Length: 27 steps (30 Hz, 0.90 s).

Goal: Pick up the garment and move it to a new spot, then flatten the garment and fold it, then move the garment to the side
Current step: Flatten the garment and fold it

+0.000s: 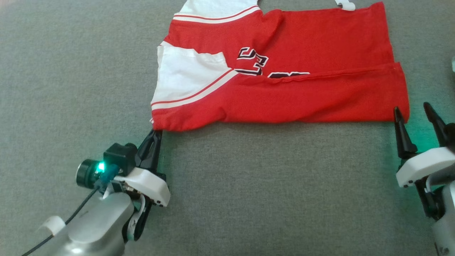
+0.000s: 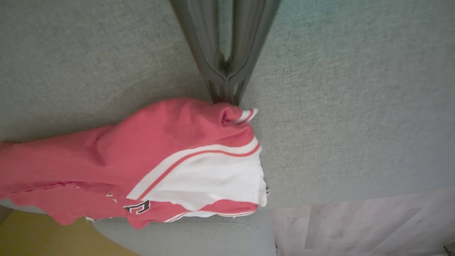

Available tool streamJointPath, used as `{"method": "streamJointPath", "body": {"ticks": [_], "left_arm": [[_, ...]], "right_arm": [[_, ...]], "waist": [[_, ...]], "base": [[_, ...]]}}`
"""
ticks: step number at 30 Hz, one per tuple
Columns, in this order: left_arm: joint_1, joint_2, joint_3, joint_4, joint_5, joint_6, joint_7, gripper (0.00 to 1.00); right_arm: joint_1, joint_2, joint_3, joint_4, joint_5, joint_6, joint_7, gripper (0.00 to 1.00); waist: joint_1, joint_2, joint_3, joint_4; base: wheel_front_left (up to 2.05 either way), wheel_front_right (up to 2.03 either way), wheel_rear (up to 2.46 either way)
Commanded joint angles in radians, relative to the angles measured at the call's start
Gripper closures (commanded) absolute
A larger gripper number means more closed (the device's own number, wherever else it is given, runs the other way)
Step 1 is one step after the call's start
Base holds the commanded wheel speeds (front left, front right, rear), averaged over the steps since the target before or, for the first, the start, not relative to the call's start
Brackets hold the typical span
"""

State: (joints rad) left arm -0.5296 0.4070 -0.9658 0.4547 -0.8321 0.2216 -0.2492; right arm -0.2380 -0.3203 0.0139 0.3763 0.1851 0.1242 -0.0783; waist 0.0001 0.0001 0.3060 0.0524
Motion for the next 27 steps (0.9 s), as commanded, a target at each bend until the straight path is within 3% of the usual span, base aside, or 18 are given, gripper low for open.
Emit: {"method": "streamJointPath", "body": {"ticks": [1,11,12,13,24,25,26,27], "left_arm": [[-0.038,0.042,0.047,-0.03,0.012,0.007,-0.012,1.0],[0.048,0.033,0.254,-0.24,0.054,0.061,-0.012,1.0],[0.063,0.028,0.255,-0.246,0.049,0.058,-0.012,0.96],[0.073,0.025,0.249,-0.246,0.044,0.054,-0.007,0.0],[0.066,-0.021,0.181,-0.107,0.036,0.065,0.1,0.02],[0.063,-0.025,0.178,-0.094,0.035,0.064,0.103,0.49],[0.06,-0.03,0.177,-0.083,0.035,0.06,0.1,0.79],[0.056,-0.033,0.178,-0.074,0.035,0.057,0.094,1.0]], "right_arm": [[-0.013,-0.01,0.015,-0.02,0.008,0.007,0.003,0.0],[-0.026,0.003,0.017,0.003,0.009,0.007,-0.007,0.0],[-0.026,0.002,0.018,0.003,0.009,0.007,-0.007,0.0],[-0.027,0.001,0.019,0.002,0.01,0.007,-0.007,0.0],[-0.045,-0.007,0.024,-0.019,0.008,0.007,-0.001,0.0],[-0.045,-0.007,0.023,-0.02,0.008,0.007,-0.001,0.0],[-0.044,-0.008,0.022,-0.021,0.008,0.007,-0.001,0.0],[-0.042,-0.009,0.021,-0.022,0.008,0.007,0.0,0.0]], "waist": [[-0.0001,-0.0001,0.001,0.005],[-0.0001,-0.0001,0.008,0.016],[-0.0001,-0.0001,0.01,0.015],[-0.0001,-0.0001,0.012,0.013],[-0.0001,-0.0001,0.035,-0.012],[-0.0001,-0.0001,0.036,-0.012],[-0.0001,-0.0001,0.037,-0.012],[-0.0001,-0.0001,0.038,-0.012]], "base": [[0.0,0.0,0.0],[0.0,0.0,0.0],[0.0,0.0,0.0],[0.0,0.0,0.0],[0.0,0.0,0.0],[0.0,0.0,0.0],[0.0,0.0,0.0],[0.0,0.0,0.0]]}}
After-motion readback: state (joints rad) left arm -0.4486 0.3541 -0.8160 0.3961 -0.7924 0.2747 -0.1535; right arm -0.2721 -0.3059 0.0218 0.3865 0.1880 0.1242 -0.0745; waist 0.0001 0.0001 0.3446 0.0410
